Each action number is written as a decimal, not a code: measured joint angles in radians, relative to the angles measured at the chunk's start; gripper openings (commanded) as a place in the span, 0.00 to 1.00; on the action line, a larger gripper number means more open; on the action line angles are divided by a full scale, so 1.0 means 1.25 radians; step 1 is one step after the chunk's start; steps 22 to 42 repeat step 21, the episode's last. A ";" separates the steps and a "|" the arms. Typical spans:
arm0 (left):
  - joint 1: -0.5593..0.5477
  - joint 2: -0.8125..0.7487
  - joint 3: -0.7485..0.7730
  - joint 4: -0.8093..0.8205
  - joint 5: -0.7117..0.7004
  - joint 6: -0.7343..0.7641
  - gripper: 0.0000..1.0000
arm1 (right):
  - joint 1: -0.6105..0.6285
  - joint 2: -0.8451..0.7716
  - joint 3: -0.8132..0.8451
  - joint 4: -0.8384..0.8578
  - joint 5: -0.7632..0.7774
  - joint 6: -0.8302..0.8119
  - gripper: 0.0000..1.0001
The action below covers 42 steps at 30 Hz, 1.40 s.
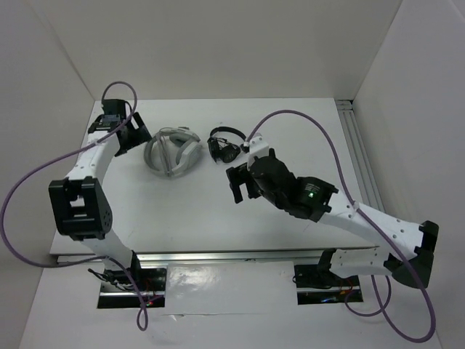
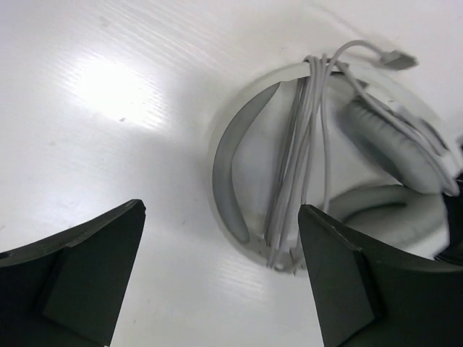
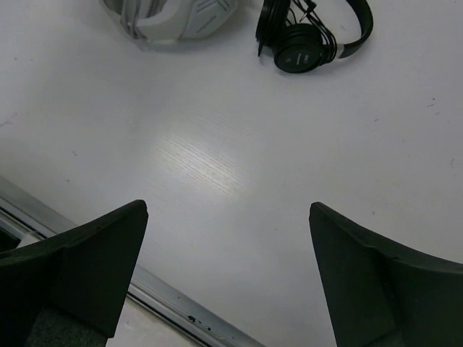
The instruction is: Wrap the headphones
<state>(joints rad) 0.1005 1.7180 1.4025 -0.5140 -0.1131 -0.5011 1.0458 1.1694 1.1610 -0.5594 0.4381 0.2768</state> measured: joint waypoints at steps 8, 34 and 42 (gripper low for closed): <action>-0.044 -0.388 -0.052 -0.090 0.007 -0.005 1.00 | 0.002 -0.122 0.079 -0.115 0.045 0.052 1.00; -0.078 -1.094 -0.170 -0.351 0.099 -0.045 1.00 | 0.001 -0.376 0.131 -0.287 0.068 0.108 1.00; -0.078 -1.094 -0.170 -0.351 0.099 -0.045 1.00 | 0.001 -0.376 0.131 -0.287 0.068 0.108 1.00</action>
